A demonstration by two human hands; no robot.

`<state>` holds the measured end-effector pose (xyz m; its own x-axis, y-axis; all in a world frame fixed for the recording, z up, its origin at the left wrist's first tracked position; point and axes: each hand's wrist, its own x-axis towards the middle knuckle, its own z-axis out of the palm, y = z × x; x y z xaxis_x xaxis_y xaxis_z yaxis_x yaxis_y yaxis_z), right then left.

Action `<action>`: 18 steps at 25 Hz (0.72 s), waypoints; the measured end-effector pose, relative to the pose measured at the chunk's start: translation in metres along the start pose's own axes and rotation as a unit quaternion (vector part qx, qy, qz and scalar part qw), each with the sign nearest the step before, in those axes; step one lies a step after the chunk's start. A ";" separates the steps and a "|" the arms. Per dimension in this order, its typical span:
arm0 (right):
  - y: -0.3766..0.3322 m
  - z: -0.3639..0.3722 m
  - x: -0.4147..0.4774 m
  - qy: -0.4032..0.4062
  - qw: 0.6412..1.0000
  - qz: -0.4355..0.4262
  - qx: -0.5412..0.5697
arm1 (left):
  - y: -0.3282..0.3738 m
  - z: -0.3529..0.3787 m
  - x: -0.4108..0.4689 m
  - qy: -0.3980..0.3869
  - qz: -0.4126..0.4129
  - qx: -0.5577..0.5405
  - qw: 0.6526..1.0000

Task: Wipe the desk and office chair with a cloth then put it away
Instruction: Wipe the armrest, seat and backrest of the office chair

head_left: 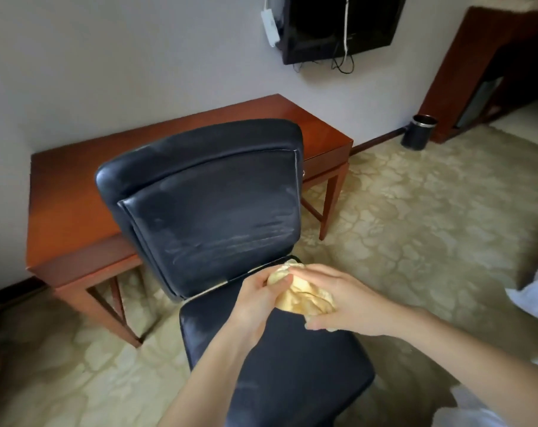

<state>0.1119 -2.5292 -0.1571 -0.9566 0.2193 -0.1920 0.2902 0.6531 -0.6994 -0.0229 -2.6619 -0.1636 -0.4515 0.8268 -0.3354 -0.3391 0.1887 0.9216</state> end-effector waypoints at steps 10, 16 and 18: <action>-0.005 -0.046 0.040 0.036 0.976 0.033 0.211 | 0.032 -0.003 0.053 -0.001 0.071 -0.067 0.995; 0.010 -0.034 0.091 0.051 0.995 -0.033 0.079 | 0.029 -0.007 0.095 0.052 0.095 -0.092 0.990; 0.023 -0.039 0.108 0.044 0.997 -0.048 0.043 | 0.023 -0.007 0.104 0.083 0.102 -0.100 0.986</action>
<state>0.0168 -2.4625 -0.1669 -0.9727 0.2234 -0.0632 0.1902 0.6109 -0.7686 -0.0840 -2.5753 -0.1783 -0.6510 0.7352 -0.1888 -0.3754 -0.0957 0.9219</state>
